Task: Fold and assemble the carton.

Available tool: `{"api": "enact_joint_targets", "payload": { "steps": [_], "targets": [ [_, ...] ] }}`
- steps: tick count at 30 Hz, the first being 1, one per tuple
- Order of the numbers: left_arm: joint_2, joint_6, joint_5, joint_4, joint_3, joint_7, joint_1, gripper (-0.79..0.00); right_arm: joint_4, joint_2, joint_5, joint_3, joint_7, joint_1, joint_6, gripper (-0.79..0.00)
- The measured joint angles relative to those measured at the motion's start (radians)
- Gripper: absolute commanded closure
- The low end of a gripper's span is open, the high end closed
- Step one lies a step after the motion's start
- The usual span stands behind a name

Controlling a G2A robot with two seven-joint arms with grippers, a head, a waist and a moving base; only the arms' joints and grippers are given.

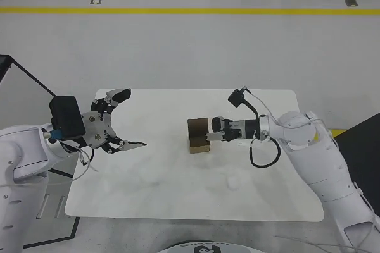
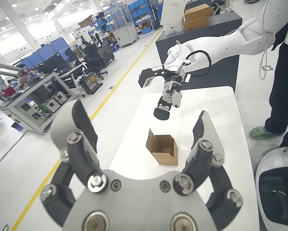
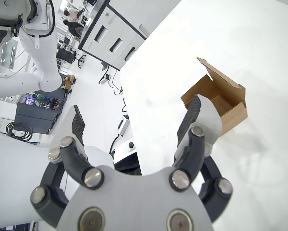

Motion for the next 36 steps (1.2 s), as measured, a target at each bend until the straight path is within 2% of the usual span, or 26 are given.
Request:
{"api": "enact_joint_targets", "payload": {
  "steps": [4, 7, 9, 12, 14, 15, 16, 17, 18, 24, 27, 31, 36],
  "targets": [
    [0.002, 0.016, -0.064, 0.015, 0.050, -0.078, 0.026, -0.785, 0.030, 0.006, 0.054, 0.036, -0.026, -0.021, 0.000, -0.785],
    [0.009, 0.038, -0.209, 0.036, 0.102, -0.187, 0.023, -0.785, 0.044, 0.016, 0.087, 0.076, -0.023, -0.040, 0.000, -0.785],
    [0.016, 0.084, -0.332, 0.050, 0.133, -0.288, 0.016, -0.785, 0.060, 0.021, 0.093, 0.103, -0.036, -0.054, 0.016, -0.785],
    [0.026, 0.153, -0.469, 0.014, 0.138, -0.429, -0.019, -0.785, 0.068, 0.024, 0.090, 0.116, -0.052, -0.061, 0.035, -0.785],
    [0.026, 0.155, -0.464, 0.015, 0.135, -0.437, -0.018, -0.785, 0.068, 0.023, 0.090, 0.115, -0.051, -0.060, 0.034, -0.785],
    [0.026, 0.153, -0.456, 0.016, 0.135, -0.428, -0.016, 0.000, 0.068, 0.023, 0.090, 0.115, -0.051, -0.060, 0.034, -0.785],
    [0.025, 0.153, -0.452, 0.017, 0.135, -0.422, -0.016, 0.000, 0.068, 0.023, 0.090, 0.115, -0.051, -0.060, 0.033, -0.591],
    [0.025, 0.152, -0.451, 0.017, 0.135, -0.420, -0.015, 0.000, 0.068, 0.023, 0.090, 0.115, -0.051, -0.060, 0.033, -0.231],
    [0.025, 0.152, -0.451, 0.017, 0.135, -0.420, -0.016, 0.000, 0.068, 0.023, 0.090, 0.115, -0.051, -0.060, 0.033, 0.000],
    [0.025, 0.153, -0.454, 0.016, 0.136, -0.420, -0.015, 0.000, 0.068, 0.023, 0.090, 0.115, -0.051, -0.060, 0.033, 0.000],
    [0.024, 0.172, -0.496, 0.023, 0.168, -0.426, 0.002, 0.000, 0.070, 0.024, 0.072, 0.113, -0.067, -0.068, 0.049, 0.000],
    [0.027, 0.259, -0.606, 0.051, 0.245, -0.557, -0.010, 0.000, 0.080, 0.024, 0.037, 0.103, -0.101, -0.076, 0.122, 0.000],
    [0.024, 0.416, -0.764, 0.108, 0.356, -0.733, -0.075, 0.000, 0.098, 0.025, 0.003, 0.090, -0.106, -0.074, 0.176, 0.000]
  ]
}}
